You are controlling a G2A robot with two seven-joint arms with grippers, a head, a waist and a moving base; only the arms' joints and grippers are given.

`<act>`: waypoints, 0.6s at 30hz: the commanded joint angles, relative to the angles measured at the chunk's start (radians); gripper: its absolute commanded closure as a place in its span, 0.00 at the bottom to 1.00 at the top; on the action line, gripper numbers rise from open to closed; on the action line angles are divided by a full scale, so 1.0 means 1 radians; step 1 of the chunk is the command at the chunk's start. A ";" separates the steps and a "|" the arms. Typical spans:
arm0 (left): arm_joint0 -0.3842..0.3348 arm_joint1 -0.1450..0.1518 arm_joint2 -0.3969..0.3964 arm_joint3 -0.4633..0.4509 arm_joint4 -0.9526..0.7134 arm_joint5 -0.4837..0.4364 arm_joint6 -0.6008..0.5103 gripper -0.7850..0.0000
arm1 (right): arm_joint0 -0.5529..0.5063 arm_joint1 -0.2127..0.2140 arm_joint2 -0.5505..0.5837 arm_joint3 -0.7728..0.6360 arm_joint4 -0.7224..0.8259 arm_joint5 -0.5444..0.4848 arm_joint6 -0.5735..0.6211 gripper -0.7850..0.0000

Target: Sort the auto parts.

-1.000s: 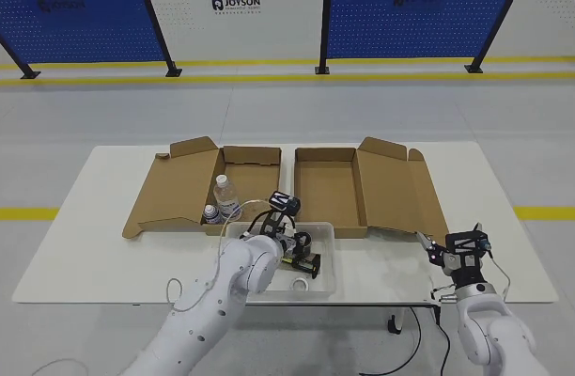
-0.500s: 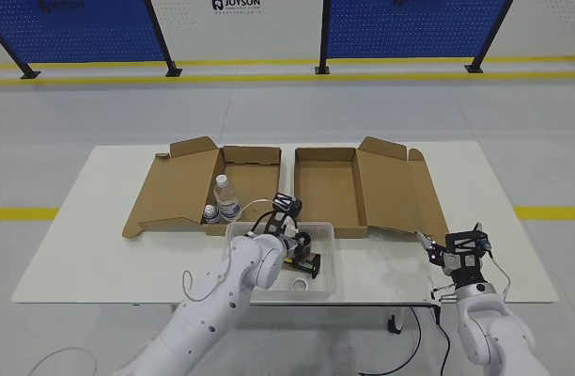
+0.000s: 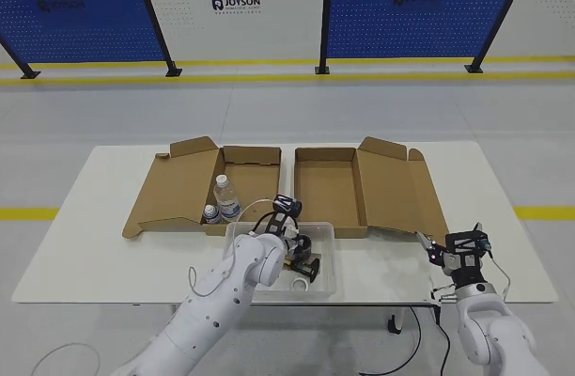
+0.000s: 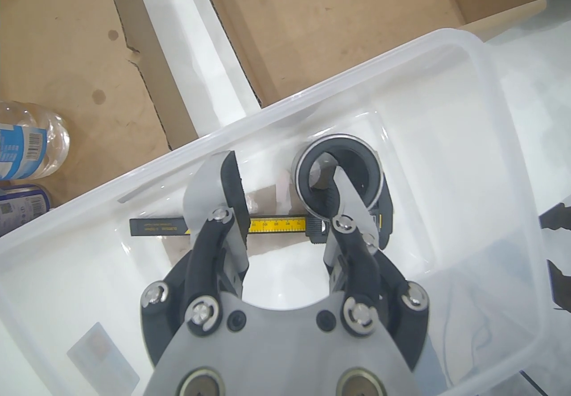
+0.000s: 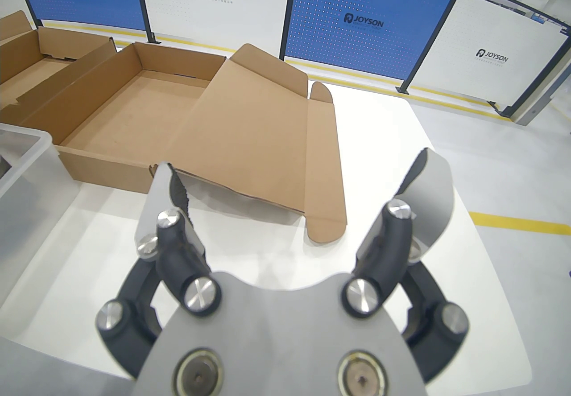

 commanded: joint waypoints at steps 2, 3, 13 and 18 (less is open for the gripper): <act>0.007 0.002 -0.012 -0.008 0.004 -0.005 -0.010 0.53 | 0.000 0.000 0.000 0.000 0.000 0.000 0.000 0.00; 0.010 0.003 -0.016 -0.013 0.006 -0.008 -0.015 0.53 | 0.000 0.000 0.000 0.000 0.000 0.000 0.000 0.00; 0.040 0.013 -0.046 -0.054 0.046 -0.047 -0.082 0.54 | 0.000 0.000 0.000 0.000 0.000 0.000 0.000 0.00; 0.035 0.010 -0.046 -0.047 0.042 -0.053 -0.096 0.54 | 0.000 0.000 0.000 0.000 0.000 0.000 0.000 0.00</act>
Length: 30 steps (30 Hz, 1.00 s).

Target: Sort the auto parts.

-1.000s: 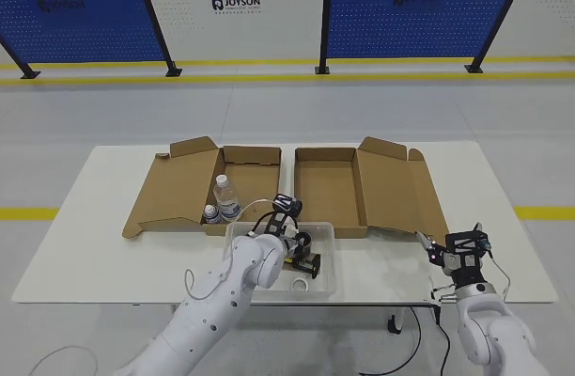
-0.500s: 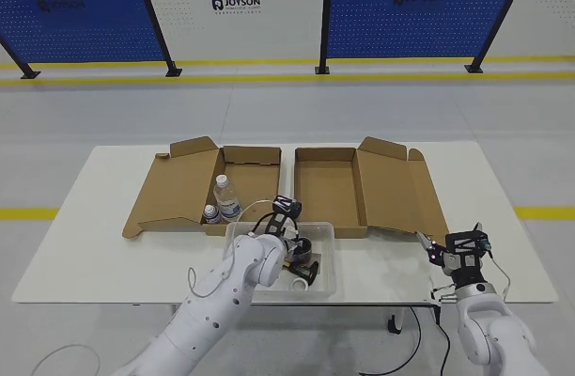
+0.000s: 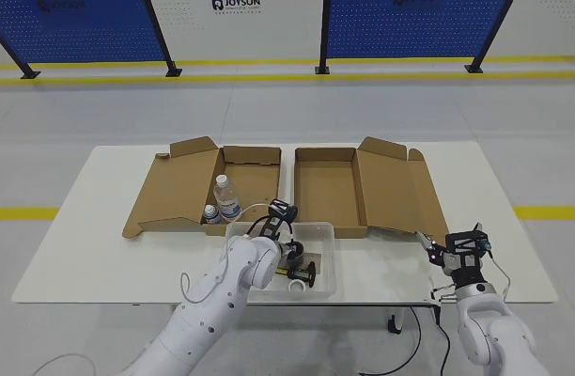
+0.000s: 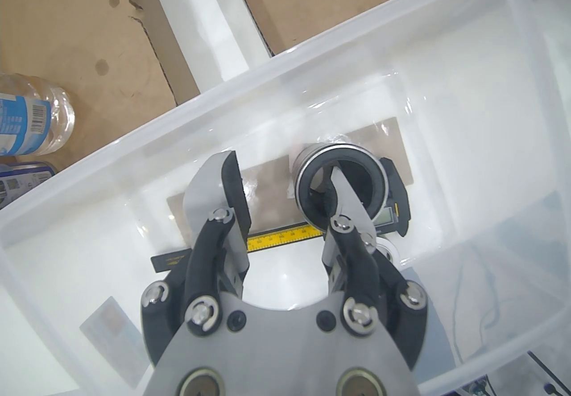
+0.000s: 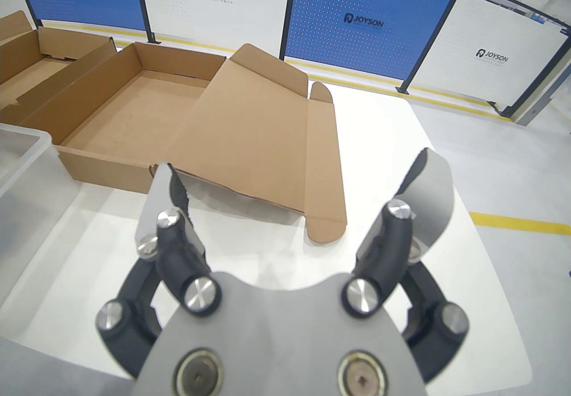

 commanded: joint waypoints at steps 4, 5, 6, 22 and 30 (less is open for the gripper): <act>-0.018 -0.006 0.009 0.026 -0.004 -0.011 -0.024 0.54 | 0.000 0.000 0.000 0.000 0.000 0.000 0.000 0.00; -0.023 -0.008 0.012 0.032 -0.005 -0.012 -0.026 0.54 | 0.000 0.000 0.000 0.000 0.000 0.000 0.000 0.00; -0.026 -0.009 0.015 0.039 -0.004 -0.013 -0.027 0.53 | 0.000 0.000 0.000 0.000 0.000 0.000 0.000 0.00; -0.059 -0.027 0.030 0.109 -0.006 -0.019 -0.025 0.60 | 0.000 0.000 0.000 0.000 0.000 0.000 0.000 0.00; -0.046 -0.027 0.018 0.091 0.004 -0.015 -0.023 0.92 | 0.000 0.000 0.000 0.000 0.000 0.000 0.000 0.00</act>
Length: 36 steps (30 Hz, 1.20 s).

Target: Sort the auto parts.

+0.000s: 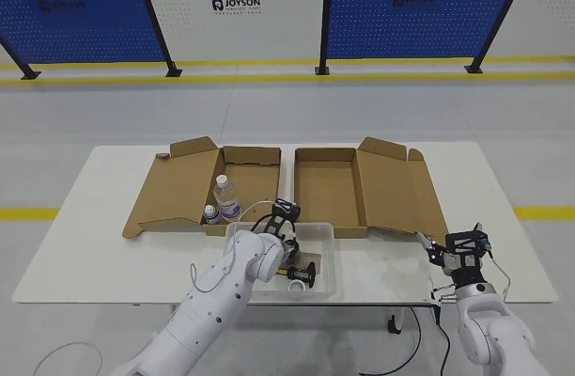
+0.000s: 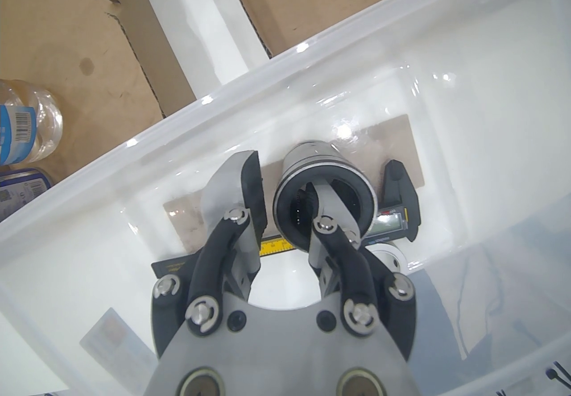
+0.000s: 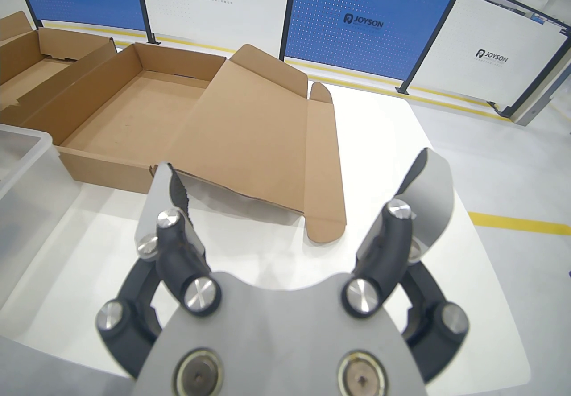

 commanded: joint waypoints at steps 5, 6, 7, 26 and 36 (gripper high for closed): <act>0.018 0.003 -0.014 -0.029 0.012 0.000 -0.002 1.00 | 0.000 0.000 0.000 0.000 0.000 0.000 0.000 0.00; 0.023 0.003 -0.017 -0.037 0.015 -0.001 -0.002 1.00 | 0.000 0.000 0.000 0.000 0.000 0.000 0.000 0.00; 0.027 0.004 -0.020 -0.045 0.018 -0.002 -0.003 1.00 | 0.000 0.000 0.000 0.000 0.000 0.000 0.000 0.00; 0.193 0.044 -0.155 -0.308 0.043 -0.082 -0.003 1.00 | 0.000 0.000 0.000 0.000 0.000 0.000 0.000 0.00; 0.192 0.043 -0.176 -0.310 -0.002 -0.060 -0.003 0.04 | 0.000 0.000 0.000 0.000 0.000 0.000 0.000 0.00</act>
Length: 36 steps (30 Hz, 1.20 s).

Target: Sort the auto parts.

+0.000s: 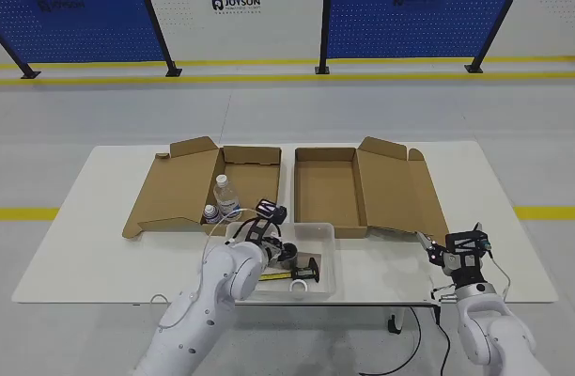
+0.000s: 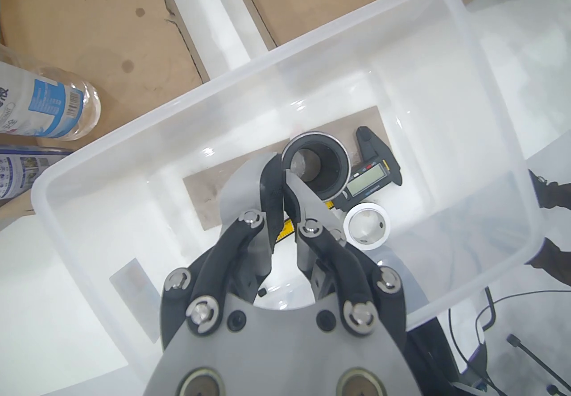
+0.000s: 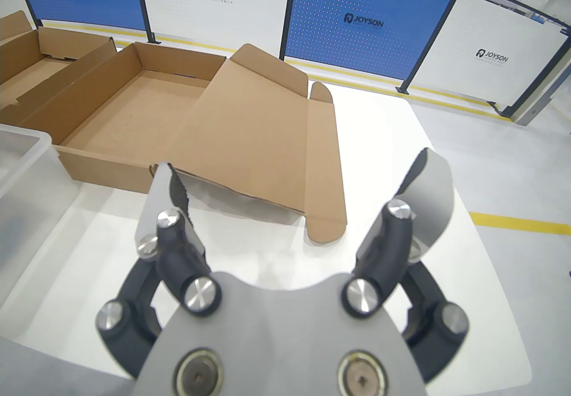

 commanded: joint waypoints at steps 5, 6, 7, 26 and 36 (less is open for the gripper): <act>-0.035 -0.007 -0.023 0.025 -0.106 0.040 -0.035 0.00 | 0.000 0.000 0.000 0.000 0.000 0.000 0.000 0.00; -0.043 -0.008 -0.029 0.034 -0.123 0.049 -0.038 0.00 | 0.000 0.000 0.000 0.000 0.000 0.000 0.000 0.00; -0.050 -0.009 -0.032 0.041 -0.135 0.053 -0.041 0.00 | 0.000 0.000 0.000 0.000 0.000 0.000 0.000 0.00; -0.040 -0.009 -0.031 0.052 -0.146 0.063 -0.019 0.00 | 0.000 0.000 0.000 0.000 0.000 0.000 0.000 0.00; -0.090 -0.028 -0.007 0.107 -0.186 0.283 -0.099 0.00 | 0.000 0.000 0.000 0.000 0.000 0.000 0.000 0.00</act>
